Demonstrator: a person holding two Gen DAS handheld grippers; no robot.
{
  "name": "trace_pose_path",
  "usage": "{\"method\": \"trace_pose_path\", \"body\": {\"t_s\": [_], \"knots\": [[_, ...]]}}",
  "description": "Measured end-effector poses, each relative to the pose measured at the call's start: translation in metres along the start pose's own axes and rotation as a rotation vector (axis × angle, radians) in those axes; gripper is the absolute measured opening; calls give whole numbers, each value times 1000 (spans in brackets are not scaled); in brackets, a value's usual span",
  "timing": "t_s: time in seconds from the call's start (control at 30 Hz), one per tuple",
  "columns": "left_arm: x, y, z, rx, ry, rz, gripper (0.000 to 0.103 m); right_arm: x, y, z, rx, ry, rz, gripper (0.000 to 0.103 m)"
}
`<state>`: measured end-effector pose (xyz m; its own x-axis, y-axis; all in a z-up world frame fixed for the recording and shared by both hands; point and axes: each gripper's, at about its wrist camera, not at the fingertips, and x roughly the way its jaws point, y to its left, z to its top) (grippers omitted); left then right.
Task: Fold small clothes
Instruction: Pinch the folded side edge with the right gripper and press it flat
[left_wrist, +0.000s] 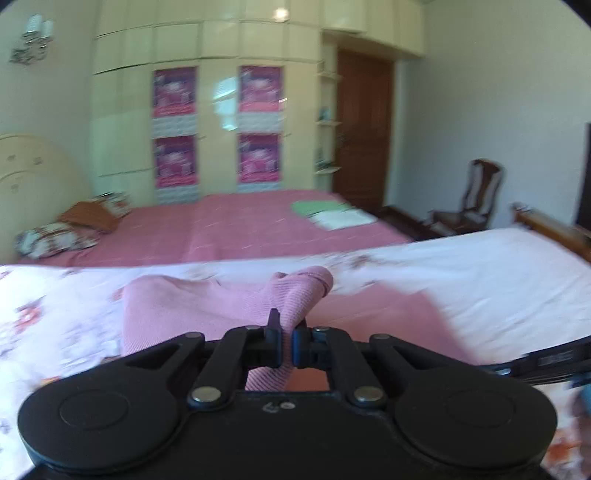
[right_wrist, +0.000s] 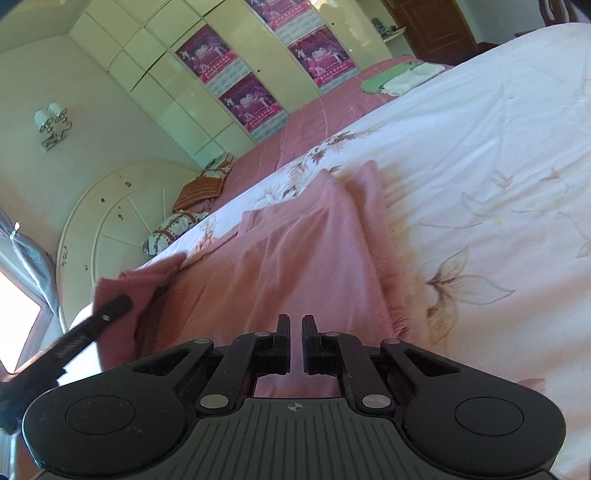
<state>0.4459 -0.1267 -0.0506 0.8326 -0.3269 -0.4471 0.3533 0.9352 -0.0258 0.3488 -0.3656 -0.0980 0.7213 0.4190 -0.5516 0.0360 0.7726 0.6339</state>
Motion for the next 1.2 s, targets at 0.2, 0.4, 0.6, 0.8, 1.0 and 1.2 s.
{"method": "trace_pose_path", "body": {"t_s": [0.2, 0.4, 0.6, 0.8, 1.0, 1.2], "knots": [[34, -68, -36, 77, 184, -209, 8, -16, -15, 4, 32, -23, -15, 6], [-7, -21, -23, -58, 88, -206, 24, -27, -17, 12, 43, -36, 24, 63], [8, 57, -20, -212, 138, -54, 42, -9, -6, 21, 79, -7, 189, 75], [23, 81, -53, -310, 236, 5, 42, 38, 1, 26, 40, 127, 185, 57], [10, 99, -61, -344, 206, -2, 42, 70, 17, 22, -84, 273, 166, 29], [17, 109, -52, -343, 225, 7, 42, 65, 60, 15, -343, 231, 82, 10]]}}
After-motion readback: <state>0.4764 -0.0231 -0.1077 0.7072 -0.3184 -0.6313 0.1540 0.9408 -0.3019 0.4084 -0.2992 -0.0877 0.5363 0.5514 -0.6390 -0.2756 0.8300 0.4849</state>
